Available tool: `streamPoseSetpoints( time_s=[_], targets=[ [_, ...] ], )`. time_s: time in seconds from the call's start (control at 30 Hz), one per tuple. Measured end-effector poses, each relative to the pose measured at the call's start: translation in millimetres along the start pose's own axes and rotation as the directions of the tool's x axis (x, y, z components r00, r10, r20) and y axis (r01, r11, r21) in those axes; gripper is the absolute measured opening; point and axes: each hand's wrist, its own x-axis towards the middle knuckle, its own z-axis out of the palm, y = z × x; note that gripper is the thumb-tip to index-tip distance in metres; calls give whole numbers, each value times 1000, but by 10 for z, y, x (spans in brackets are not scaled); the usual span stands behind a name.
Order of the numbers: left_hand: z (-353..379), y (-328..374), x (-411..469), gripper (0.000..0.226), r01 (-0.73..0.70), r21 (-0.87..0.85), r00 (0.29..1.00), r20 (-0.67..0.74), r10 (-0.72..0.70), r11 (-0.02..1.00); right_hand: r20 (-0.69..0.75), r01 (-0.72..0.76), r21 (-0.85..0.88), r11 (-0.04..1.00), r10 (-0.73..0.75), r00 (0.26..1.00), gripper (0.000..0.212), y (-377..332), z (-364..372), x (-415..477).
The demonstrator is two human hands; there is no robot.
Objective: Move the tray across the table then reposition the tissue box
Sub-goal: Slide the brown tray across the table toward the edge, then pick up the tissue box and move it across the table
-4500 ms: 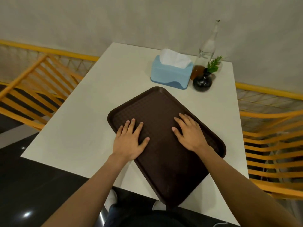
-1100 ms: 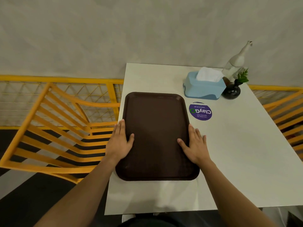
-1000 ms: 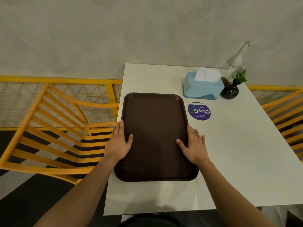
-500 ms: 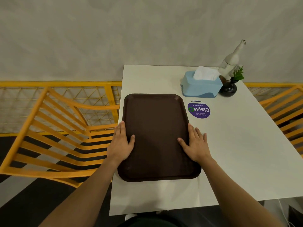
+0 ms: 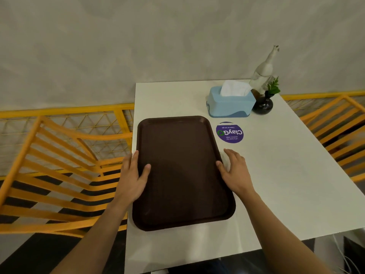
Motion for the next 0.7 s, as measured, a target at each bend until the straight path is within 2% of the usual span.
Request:
streamPoseSetpoints(
  time_s=[0.1,0.17,0.37,0.5,0.7],
  targets=[
    [-10,235,102,62,-70,52,994,-79,74,996,-176,19,114,993,2,984,32,94,-162,144],
    [64,497,230,52,-114,67,986,-114,121,991,-226,40,164,986,-2,974,25,179,-302,290],
    [571,1460,725,50,-194,-42,975,-116,188,980,-263,45,234,971,18,965,24,474,-753,995],
    [1004,2090,1182,59,-226,-110,969,-122,213,968,-272,89,281,956,-9,962,27,675,-909,1626],
    [1594,2642,1821,88,-125,-281,985,-154,84,952,-186,121,326,938,-62,981,49,928,-861,2426]
  ],
)
